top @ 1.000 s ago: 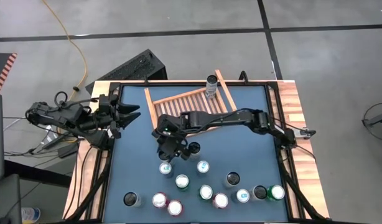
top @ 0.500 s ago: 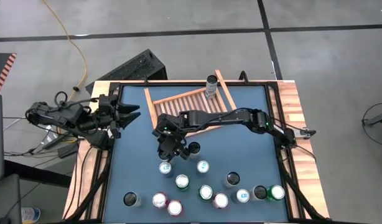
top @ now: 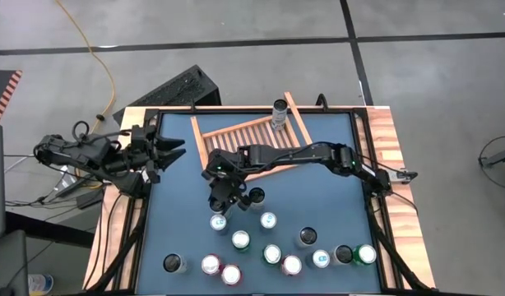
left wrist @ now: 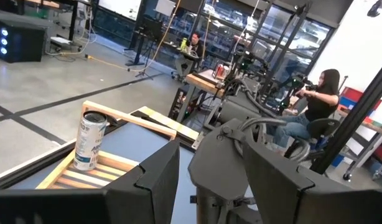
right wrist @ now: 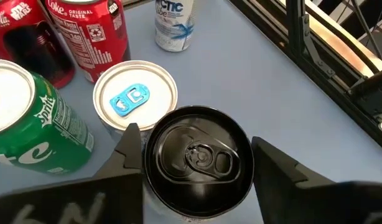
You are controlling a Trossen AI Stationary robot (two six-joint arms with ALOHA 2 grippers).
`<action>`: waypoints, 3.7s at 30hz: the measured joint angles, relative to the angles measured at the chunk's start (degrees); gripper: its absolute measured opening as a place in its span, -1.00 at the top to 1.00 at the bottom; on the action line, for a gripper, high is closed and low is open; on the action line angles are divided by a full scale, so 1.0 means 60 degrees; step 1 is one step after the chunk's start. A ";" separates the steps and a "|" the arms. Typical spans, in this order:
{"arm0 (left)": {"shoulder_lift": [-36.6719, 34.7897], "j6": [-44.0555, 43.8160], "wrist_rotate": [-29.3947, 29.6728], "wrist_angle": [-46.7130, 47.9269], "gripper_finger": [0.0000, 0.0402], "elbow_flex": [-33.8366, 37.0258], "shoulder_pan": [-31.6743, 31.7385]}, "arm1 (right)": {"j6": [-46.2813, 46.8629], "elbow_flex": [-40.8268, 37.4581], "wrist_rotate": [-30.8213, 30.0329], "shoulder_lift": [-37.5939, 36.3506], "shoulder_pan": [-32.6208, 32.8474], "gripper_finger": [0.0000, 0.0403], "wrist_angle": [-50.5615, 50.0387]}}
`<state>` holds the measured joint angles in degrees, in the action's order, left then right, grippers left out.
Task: Place canned beverage on shelf
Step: Put the white-blue soda can on the shelf aligned with the other white-blue soda can
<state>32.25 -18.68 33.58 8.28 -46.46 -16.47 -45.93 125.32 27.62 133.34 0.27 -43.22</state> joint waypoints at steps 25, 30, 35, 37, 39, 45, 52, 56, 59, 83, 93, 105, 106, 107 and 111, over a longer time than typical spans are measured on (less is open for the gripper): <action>0.0000 0.0036 -0.0004 0.0043 0.18 0.0000 -0.0001 | 0.0710 0.1216 -0.0138 -0.0127 -0.0430 0.32 -0.1679; 0.0000 0.0062 -0.0004 0.0046 0.18 0.0000 -0.0004 | 0.0771 0.1541 -0.0118 -0.0287 -0.0673 0.33 -0.1813; 0.0001 0.0069 -0.0095 0.0081 0.18 0.0000 0.0000 | 0.1125 0.1530 -0.0098 -0.0820 -0.1135 0.33 -0.2165; 0.0000 0.0069 -0.0098 0.0106 0.18 0.0000 -0.0003 | 0.1182 0.1532 -0.0128 -0.1072 -0.1331 0.33 -0.2301; 0.0000 0.0069 -0.0098 0.0191 0.18 0.0000 0.0000 | 0.1183 0.1534 -0.0187 -0.1437 -0.1558 0.33 -0.2275; 0.0000 0.0073 -0.0098 0.0321 0.18 0.0000 -0.0003 | 0.1360 0.1548 -0.0751 -0.2250 -0.2288 0.33 -0.2660; 0.0000 0.0231 -0.0015 0.0464 0.18 0.0000 0.0000 | 0.1574 0.1548 -0.1423 -0.2938 -0.3447 0.34 -0.3621; 0.0000 0.0339 0.0055 0.0469 0.18 0.0000 0.0000 | 0.1796 0.1548 -0.1432 -0.3013 -0.3860 0.36 -0.4044; 0.0000 0.0342 0.0159 0.0469 0.18 0.0000 0.0000 | 0.1798 0.1548 -0.1418 -0.3009 -0.3994 0.38 -0.4560; 0.0000 0.0743 0.0821 0.0303 0.18 0.0000 0.0004 | 0.1688 -0.4410 -0.1387 -0.7540 -0.4830 0.43 -0.2002; 0.0000 0.0783 0.1552 0.0199 0.18 0.0000 0.0003 | 0.2405 -0.9043 -0.2128 -0.9506 -0.5048 0.36 0.2908; 0.0000 0.0856 0.1774 0.0206 0.18 0.0000 0.0000 | 0.2079 -0.9118 -0.1622 -0.8190 -0.5952 0.34 0.3162; 0.0000 0.0854 0.1774 0.0206 0.18 0.0000 0.0002 | 0.2063 -0.9118 -0.1592 -0.8108 -0.6019 0.34 0.3110; 0.0000 0.0851 0.1774 0.0206 0.18 0.0000 0.0000 | 0.1950 -0.9118 -0.1598 -0.8063 -0.6073 0.34 0.3086; 0.0000 0.0925 0.1818 0.0210 0.18 0.0000 0.0000 | 0.1766 -0.9197 -0.1351 -0.7970 -0.6318 0.34 0.3185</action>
<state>32.25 -13.13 44.49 9.54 -46.46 -16.47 -35.33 70.14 19.51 85.52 -37.63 -24.11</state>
